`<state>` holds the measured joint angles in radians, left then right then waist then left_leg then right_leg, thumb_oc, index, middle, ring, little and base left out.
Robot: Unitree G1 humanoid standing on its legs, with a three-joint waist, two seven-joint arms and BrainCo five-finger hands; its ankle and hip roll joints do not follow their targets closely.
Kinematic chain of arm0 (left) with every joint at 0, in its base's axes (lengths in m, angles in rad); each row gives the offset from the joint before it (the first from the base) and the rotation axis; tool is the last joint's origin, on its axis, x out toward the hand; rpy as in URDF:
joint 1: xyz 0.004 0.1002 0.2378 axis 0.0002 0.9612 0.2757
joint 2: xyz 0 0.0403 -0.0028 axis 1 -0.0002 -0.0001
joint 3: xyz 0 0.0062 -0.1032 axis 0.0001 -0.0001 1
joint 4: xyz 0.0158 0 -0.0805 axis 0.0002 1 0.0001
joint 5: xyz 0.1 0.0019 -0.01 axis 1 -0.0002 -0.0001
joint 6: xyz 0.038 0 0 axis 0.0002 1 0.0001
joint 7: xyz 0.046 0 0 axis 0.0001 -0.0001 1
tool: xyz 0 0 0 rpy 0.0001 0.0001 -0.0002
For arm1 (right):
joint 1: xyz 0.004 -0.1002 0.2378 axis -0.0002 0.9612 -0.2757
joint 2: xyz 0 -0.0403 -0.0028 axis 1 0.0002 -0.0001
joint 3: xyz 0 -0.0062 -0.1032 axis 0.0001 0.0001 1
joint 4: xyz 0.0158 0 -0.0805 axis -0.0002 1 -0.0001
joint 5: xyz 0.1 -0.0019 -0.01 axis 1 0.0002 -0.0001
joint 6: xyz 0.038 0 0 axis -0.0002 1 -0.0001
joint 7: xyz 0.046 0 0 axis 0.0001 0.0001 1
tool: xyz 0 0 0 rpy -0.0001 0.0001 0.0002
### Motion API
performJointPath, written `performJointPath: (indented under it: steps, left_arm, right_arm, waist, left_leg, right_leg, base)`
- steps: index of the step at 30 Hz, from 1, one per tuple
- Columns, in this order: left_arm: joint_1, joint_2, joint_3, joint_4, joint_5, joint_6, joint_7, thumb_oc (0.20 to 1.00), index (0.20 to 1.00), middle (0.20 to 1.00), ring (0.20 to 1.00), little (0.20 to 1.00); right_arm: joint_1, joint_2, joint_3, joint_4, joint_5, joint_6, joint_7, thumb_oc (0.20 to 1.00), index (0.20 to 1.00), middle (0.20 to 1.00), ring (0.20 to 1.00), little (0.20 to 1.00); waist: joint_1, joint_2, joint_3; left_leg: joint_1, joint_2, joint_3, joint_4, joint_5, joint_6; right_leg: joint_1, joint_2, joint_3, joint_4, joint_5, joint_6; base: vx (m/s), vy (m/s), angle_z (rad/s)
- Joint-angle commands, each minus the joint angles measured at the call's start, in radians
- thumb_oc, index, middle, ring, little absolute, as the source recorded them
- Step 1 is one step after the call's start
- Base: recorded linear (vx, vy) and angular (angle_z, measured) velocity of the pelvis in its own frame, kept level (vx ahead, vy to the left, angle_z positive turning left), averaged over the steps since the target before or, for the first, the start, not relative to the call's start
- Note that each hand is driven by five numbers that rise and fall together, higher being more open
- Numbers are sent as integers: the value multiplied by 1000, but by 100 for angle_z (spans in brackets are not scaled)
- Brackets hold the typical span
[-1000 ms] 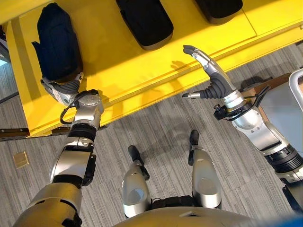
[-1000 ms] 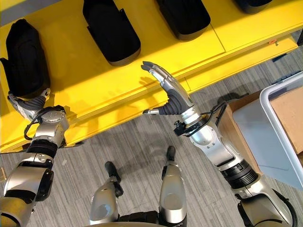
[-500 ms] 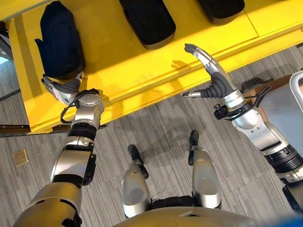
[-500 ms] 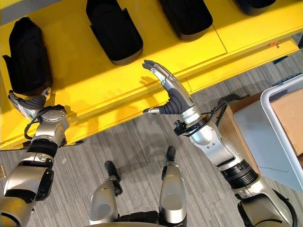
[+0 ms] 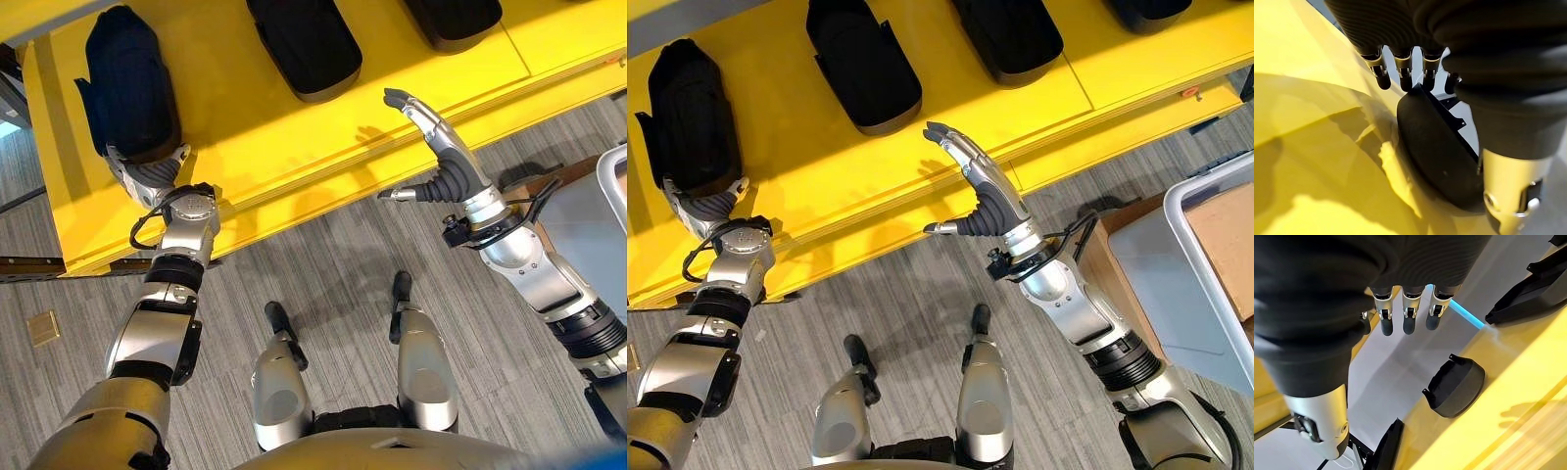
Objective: Move parts from the plastic box to the shelf.
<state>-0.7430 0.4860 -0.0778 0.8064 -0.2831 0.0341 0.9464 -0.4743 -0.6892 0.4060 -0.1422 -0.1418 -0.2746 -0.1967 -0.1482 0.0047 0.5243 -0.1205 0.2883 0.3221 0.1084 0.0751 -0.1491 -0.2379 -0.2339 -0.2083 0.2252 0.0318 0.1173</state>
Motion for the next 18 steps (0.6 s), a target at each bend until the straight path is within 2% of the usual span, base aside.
performJointPath:
  steps: [1, 18]
  left_arm:
    - [-14, 85, -2, -36, 28, -50, -15, 1000, 1000, 1000, 1000, 1000]
    - [13, 59, -18, -56, 33, -78, -63, 1000, 1000, 1000, 1000, 1000]
  right_arm:
    - [-42, 0, -7, -63, 11, -40, -8, 1000, 1000, 1000, 1000, 1000]
    - [-23, -1, -14, -71, 2, -47, -14, 1000, 1000, 1000, 1000, 1000]
  waist:
    - [-11, -51, -32]
    - [-11, -52, -32]
  left_leg:
    - [-46, -15, 10, 123, -85, 23]
    - [-44, -20, 11, 126, -88, 26]
  right_leg:
    - [27, 13, 68, 86, -142, 19]
    - [27, 13, 68, 89, -141, 20]
  base:
    - [0, 0, 0]
    - [0, 0, 0]
